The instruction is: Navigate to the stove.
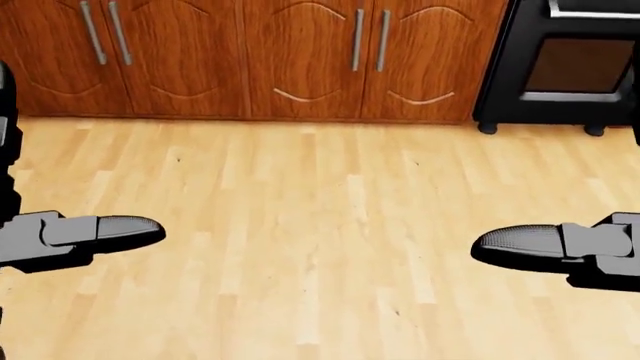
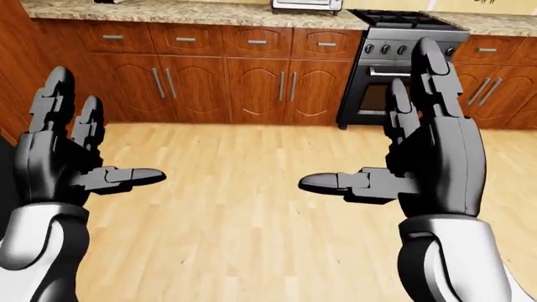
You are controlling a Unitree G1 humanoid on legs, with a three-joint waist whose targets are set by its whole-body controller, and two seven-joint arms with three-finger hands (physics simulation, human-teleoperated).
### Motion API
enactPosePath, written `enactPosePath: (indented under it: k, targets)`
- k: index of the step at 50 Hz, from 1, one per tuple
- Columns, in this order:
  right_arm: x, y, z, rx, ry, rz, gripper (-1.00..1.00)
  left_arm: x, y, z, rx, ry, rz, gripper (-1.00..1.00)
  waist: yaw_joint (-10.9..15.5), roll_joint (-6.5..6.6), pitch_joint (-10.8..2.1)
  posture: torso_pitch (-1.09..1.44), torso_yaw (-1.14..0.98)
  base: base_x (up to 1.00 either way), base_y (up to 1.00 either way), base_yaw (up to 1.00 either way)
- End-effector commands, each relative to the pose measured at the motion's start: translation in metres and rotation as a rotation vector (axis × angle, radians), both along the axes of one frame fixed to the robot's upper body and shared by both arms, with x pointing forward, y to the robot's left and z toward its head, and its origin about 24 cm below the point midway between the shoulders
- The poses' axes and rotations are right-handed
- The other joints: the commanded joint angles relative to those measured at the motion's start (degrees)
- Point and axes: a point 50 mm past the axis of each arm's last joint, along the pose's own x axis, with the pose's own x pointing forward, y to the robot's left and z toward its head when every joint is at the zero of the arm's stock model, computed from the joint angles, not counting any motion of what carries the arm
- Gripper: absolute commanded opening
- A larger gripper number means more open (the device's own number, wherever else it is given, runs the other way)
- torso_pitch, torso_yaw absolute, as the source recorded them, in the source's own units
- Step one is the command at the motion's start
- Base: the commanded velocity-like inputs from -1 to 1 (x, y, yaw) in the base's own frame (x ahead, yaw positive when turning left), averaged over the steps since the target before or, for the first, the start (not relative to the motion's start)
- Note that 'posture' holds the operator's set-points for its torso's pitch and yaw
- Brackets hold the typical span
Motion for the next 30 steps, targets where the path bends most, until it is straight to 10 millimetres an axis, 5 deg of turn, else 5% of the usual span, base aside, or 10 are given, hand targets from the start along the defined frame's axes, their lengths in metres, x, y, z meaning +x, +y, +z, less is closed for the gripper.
enactPosePath:
  k: [1,10,13,14,17,22,24,26,27,30]
  targets:
    - [-0.002,-0.0024,0.0064,-0.001,-0.046,-0.021,1.0,-0.003,-0.0022,0.0086,0.012,-0.057,-0.012,1.0,-0.1,-0.64,-0.73,0.0,0.0,0.0,-0.16,0.0]
    - [-0.0031,-0.0032,0.007,0.0,-0.048,-0.022,1.0,-0.004,-0.0017,0.0082,0.01,-0.057,-0.008,1.0,-0.2,3.83,0.7,0.0,0.0,0.0,-0.16,0.0]
    - [-0.0032,-0.003,0.0072,0.001,-0.048,-0.022,1.0,-0.0046,-0.0017,0.0093,0.008,-0.057,-0.01,1.0,-0.3,7.83,-0.45,0.0,0.0,0.0,-0.16,0.0]
    - [-0.0032,-0.003,0.007,0.001,-0.048,-0.022,1.0,-0.0042,-0.0012,0.0089,0.008,-0.057,-0.008,1.0,0.3,5.65,-0.16,0.0,0.0,0.0,-0.16,0.0]
    - [-0.003,-0.0028,0.0066,0.001,-0.048,-0.023,1.0,-0.0043,-0.0011,0.0084,0.009,-0.056,-0.008,1.0,0.1,6.4,-0.71,0.0,0.0,0.0,-0.17,0.0]
    - [-0.0024,-0.0029,0.0064,0.0,-0.048,-0.025,1.0,-0.0031,-0.0014,0.0079,0.01,-0.056,-0.009,1.0,0.0,4.09,-0.15,0.0,0.0,0.0,-0.17,0.0]
    - [-0.0023,-0.003,0.0068,0.001,-0.048,-0.025,1.0,-0.002,-0.0025,0.0069,0.013,-0.055,-0.011,1.0,0.2,1.99,-0.21,0.0,0.0,0.0,-0.17,0.0]
    - [-0.0021,-0.0032,0.0067,0.0,-0.049,-0.025,1.0,-0.0018,-0.0031,0.0066,0.013,-0.054,-0.012,1.0,-0.1,-2.34,-1.18,0.0,0.0,0.0,-0.18,0.0]
    - [-0.002,-0.0033,0.0065,0.0,-0.048,-0.024,1.0,-0.0018,-0.0029,0.0077,0.011,-0.055,-0.011,1.0,-0.6,0.41,-0.18,0.0,0.0,0.0,-0.17,0.0]
    - [-0.0021,-0.0034,0.0073,-0.003,-0.049,-0.025,1.0,-0.0019,-0.0035,0.0083,0.012,-0.056,-0.013,1.0,-0.5,0.64,-0.17,0.0,0.0,0.0,-0.18,0.0]
